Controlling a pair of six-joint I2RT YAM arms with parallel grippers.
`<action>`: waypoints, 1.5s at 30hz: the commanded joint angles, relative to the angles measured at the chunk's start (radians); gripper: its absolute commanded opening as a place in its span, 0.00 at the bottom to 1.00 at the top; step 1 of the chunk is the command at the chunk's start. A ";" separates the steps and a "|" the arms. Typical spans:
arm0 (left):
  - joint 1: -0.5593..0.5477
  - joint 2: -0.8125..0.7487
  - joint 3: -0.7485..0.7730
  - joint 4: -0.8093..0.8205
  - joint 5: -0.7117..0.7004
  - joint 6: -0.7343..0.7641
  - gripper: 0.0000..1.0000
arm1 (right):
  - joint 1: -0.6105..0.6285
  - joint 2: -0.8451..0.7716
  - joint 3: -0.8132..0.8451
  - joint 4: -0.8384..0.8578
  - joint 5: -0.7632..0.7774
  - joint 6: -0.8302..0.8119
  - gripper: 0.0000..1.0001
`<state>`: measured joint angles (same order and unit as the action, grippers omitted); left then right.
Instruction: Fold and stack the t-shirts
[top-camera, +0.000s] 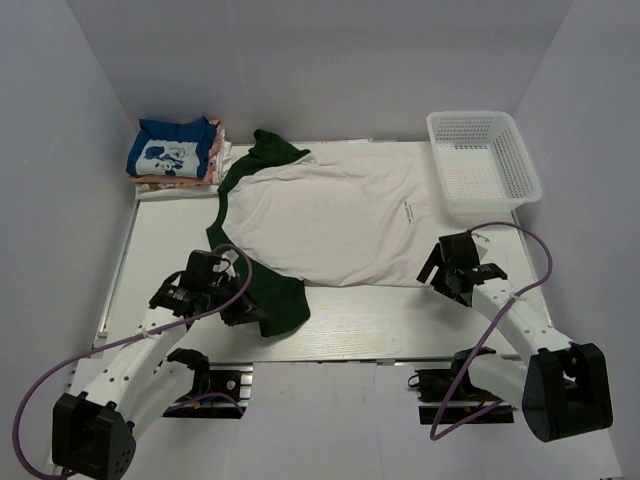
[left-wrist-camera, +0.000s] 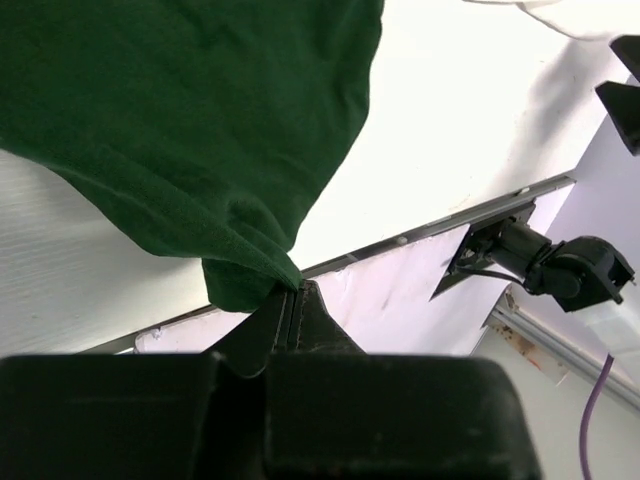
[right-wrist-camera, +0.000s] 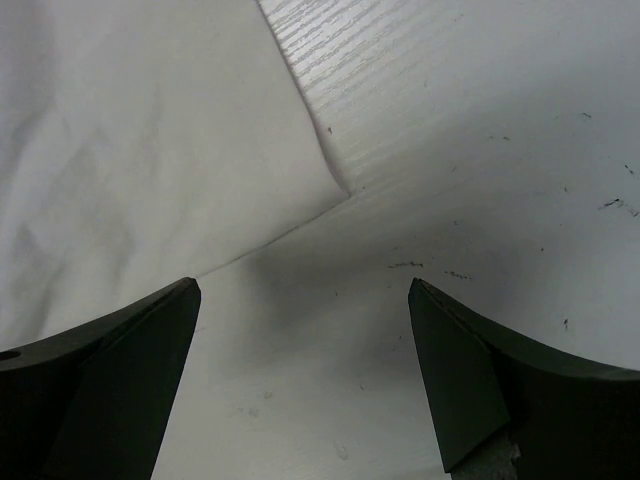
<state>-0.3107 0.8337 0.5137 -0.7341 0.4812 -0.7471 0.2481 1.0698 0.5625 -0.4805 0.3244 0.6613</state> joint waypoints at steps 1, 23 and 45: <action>-0.004 -0.022 0.017 0.006 0.028 0.035 0.00 | -0.010 0.031 -0.012 0.051 0.015 0.024 0.90; -0.004 -0.062 0.144 0.249 0.059 0.064 0.00 | -0.030 0.257 0.062 0.224 -0.097 -0.086 0.00; 0.053 0.554 0.732 0.246 -0.449 0.064 0.00 | -0.032 0.429 0.491 0.126 -0.160 -0.118 0.00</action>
<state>-0.2745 1.3472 1.1538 -0.4938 0.1341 -0.7010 0.2195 1.4647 0.9749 -0.3286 0.1398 0.5545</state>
